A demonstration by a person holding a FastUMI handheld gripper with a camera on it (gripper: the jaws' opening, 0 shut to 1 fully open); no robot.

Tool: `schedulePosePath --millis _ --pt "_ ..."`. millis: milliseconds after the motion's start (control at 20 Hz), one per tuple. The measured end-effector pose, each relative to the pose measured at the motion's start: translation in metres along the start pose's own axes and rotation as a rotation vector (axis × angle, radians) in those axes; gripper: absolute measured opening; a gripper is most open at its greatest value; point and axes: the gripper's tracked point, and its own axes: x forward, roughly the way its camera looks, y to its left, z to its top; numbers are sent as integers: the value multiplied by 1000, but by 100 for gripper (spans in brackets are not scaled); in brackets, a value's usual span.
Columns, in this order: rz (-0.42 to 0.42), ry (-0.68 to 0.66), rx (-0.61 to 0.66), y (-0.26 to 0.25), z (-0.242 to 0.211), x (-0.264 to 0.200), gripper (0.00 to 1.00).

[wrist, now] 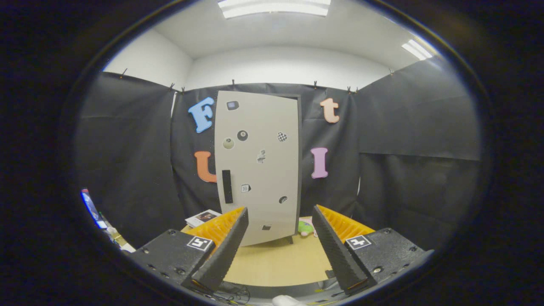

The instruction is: Open the shoe cabinet door, grab the shoes and put them into the shoe cabinet, then close the shoe cabinet door.

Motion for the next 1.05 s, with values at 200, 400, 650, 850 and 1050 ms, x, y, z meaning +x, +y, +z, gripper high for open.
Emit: schedulePosePath --millis 200,400,650,850,1050 --pt "-2 -9 -22 2 -3 -11 99" --pt "-3 10 -7 1 -11 -12 99" --pt "-5 -6 5 -6 -7 -11 99" --pt "-5 -5 14 -9 -7 -9 99" --pt "-2 -2 22 -9 -6 -7 99"
